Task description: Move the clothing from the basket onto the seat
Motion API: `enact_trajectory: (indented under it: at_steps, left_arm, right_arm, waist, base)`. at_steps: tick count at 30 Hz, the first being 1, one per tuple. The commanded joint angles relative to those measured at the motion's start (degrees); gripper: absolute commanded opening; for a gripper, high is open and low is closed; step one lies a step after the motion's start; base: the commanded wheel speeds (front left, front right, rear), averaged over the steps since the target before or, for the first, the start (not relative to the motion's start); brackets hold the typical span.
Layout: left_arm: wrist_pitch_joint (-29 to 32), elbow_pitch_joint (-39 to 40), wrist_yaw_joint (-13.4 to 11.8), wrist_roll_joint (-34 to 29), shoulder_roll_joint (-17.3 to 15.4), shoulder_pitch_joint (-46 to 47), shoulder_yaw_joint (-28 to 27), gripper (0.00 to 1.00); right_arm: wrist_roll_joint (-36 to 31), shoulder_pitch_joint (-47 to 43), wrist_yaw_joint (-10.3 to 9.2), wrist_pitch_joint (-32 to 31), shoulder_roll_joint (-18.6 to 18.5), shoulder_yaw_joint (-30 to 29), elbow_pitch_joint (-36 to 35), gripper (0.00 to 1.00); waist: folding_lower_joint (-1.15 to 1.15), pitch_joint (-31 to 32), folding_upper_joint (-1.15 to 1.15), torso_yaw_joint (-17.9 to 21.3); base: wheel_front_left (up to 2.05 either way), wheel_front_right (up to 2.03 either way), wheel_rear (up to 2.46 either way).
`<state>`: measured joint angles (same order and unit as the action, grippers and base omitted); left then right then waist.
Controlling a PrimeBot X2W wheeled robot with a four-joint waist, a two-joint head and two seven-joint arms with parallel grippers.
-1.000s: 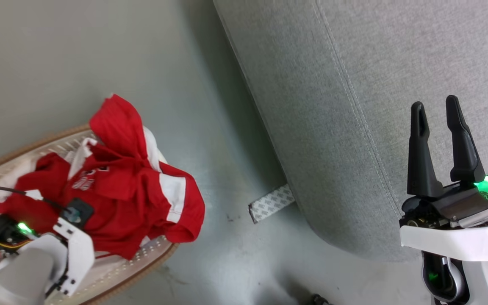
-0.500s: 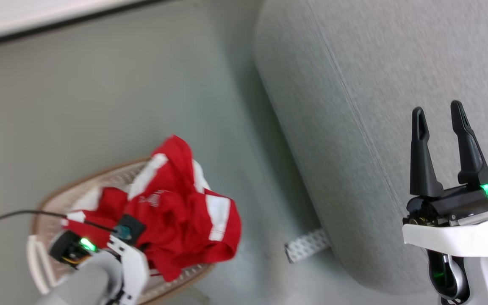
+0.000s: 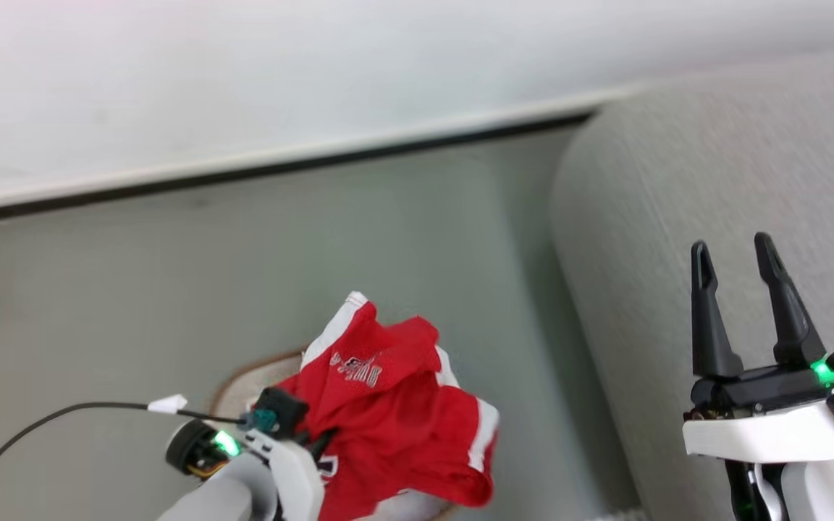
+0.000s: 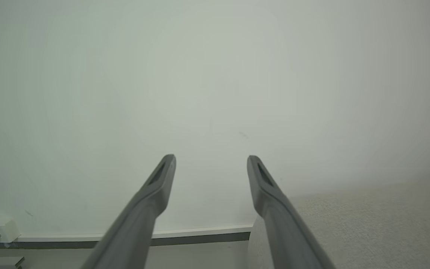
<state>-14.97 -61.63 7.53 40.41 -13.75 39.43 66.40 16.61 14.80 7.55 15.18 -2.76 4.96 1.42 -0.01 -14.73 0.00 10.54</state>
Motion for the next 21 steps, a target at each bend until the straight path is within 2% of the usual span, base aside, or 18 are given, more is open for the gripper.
enact_trajectory:
  at_steps: [1, 9, 21]
  left_arm:
    - [-0.2, 2.0, -0.1, 0.0, -0.2, -0.7, -1.8, 0.0]
    - [-0.2, 11.2, -1.6, -3.1, -1.5, -3.7, -9.6, 0.0]
    - [-0.2, 23.5, -2.9, -6.7, -3.2, -7.2, -20.0, 0.0]
  right_arm:
    - [-0.6, -1.2, -0.12, 0.0, -0.2, -0.1, 0.6, 1.0]
    - [-0.4, -3.2, -0.12, 0.0, -0.2, -0.1, 2.0, 1.0]
    - [0.5, -5.7, -0.12, 0.0, -0.2, 1.4, 3.7, 1.0]
  waist:
    - [0.01, 5.2, 0.0, -5.2]
    - [0.01, 9.2, 0.0, -8.9]
    - [0.01, 13.5, 0.0, -11.2]
  base:
    - [0.0, 0.0, 0.0]
    - [0.0, 0.0, 0.0]
    - [0.0, 0.0, 0.0]
